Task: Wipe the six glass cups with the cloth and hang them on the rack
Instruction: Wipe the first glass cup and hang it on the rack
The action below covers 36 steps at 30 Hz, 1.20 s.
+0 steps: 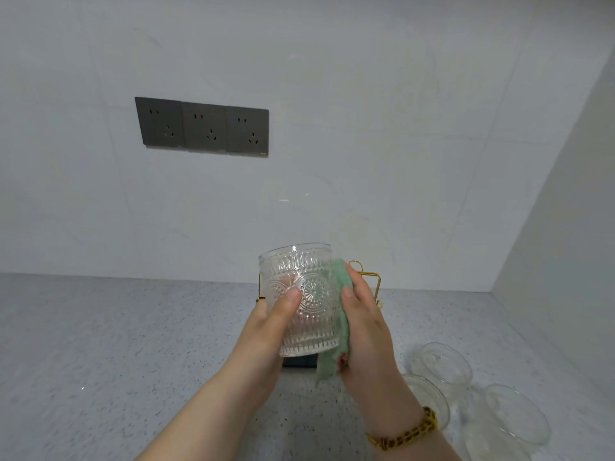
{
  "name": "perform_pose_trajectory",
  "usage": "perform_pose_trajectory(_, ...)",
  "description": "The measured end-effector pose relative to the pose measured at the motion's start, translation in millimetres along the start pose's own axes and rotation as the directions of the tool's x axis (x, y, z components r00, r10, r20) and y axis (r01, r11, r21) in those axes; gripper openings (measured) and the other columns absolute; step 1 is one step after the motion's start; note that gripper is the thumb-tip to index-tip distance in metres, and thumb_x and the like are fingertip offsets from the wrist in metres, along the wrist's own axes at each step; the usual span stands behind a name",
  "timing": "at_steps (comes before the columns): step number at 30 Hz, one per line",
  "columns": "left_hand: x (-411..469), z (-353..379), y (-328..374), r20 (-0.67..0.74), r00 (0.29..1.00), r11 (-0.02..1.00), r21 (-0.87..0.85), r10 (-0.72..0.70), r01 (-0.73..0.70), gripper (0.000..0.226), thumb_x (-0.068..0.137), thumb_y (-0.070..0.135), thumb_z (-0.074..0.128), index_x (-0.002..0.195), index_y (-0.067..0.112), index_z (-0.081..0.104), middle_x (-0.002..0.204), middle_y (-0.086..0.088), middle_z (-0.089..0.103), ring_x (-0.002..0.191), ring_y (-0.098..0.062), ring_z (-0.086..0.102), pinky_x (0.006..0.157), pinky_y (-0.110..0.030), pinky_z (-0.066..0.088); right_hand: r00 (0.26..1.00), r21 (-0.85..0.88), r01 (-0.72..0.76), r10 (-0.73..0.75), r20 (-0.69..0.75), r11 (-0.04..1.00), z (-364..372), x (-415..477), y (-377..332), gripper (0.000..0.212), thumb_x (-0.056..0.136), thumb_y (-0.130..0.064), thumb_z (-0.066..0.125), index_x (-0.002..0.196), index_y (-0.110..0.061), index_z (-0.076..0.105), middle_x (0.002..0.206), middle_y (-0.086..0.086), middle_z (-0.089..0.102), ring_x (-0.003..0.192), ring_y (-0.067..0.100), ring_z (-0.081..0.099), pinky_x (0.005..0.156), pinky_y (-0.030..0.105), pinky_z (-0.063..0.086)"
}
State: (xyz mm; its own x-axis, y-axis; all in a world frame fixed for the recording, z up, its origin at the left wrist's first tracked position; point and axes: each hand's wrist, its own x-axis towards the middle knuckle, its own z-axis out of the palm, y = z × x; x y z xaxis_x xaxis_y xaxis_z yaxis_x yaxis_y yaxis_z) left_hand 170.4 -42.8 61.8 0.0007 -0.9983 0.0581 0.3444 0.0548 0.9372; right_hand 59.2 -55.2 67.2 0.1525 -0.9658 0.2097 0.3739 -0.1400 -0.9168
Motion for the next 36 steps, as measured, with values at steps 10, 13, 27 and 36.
perform_pose_trajectory(10,0.8,-4.9,-9.2,-0.055,0.997,0.997,0.066,0.051,-0.048,0.082,0.051,0.050,0.070,0.123,0.015,0.051,0.114,-0.010,0.066,0.104,-0.026,0.064,0.091,-0.046,0.050,0.932,-0.638,0.351,-0.319,0.170,0.685,13.8,-5.5,15.1,0.034,0.084,-0.043,0.026,0.115,-0.053,0.019,0.132,-0.035,0.018,0.119,-0.032,0.014,0.099,-0.005,0.014)
perform_pose_trajectory(13,-0.2,-10.7,-9.4,0.033,0.999,0.998,-0.050,0.031,-0.030,0.071,0.051,0.045,0.066,0.114,0.012,0.059,0.100,-0.009,0.071,0.088,-0.024,0.069,0.066,-0.031,0.056,0.973,-0.438,0.227,-0.186,0.136,0.870,8.3,-5.5,4.2,0.034,0.093,-0.031,0.034,0.118,-0.052,0.029,0.126,-0.034,0.035,0.105,-0.030,0.039,0.090,0.002,0.036)
perform_pose_trajectory(27,-5.0,-8.1,-14.7,-0.080,0.995,0.991,0.118,-0.054,0.063,0.051,0.072,0.040,0.069,0.114,0.012,0.058,0.111,-0.013,0.067,0.098,-0.026,0.066,0.080,-0.036,0.055,0.946,-0.680,0.308,-0.289,0.145,0.666,9.1,-4.8,15.9,0.033,0.084,-0.041,0.026,0.114,-0.053,0.018,0.131,-0.032,0.027,0.119,-0.029,0.023,0.107,0.006,0.022)
perform_pose_trajectory(36,-2.6,-17.4,-12.3,0.002,1.000,0.986,0.163,-0.023,0.023,0.090,0.038,0.043,0.078,0.119,0.014,0.052,0.110,-0.010,0.068,0.098,-0.027,0.066,0.085,-0.042,0.053,0.993,-0.101,-0.076,0.066,-0.101,0.992,3.1,-7.7,6.0,0.017,0.094,-0.021,0.041,0.109,-0.027,0.047,0.094,0.000,0.061,0.063,0.002,0.065,0.050,0.019,0.052)
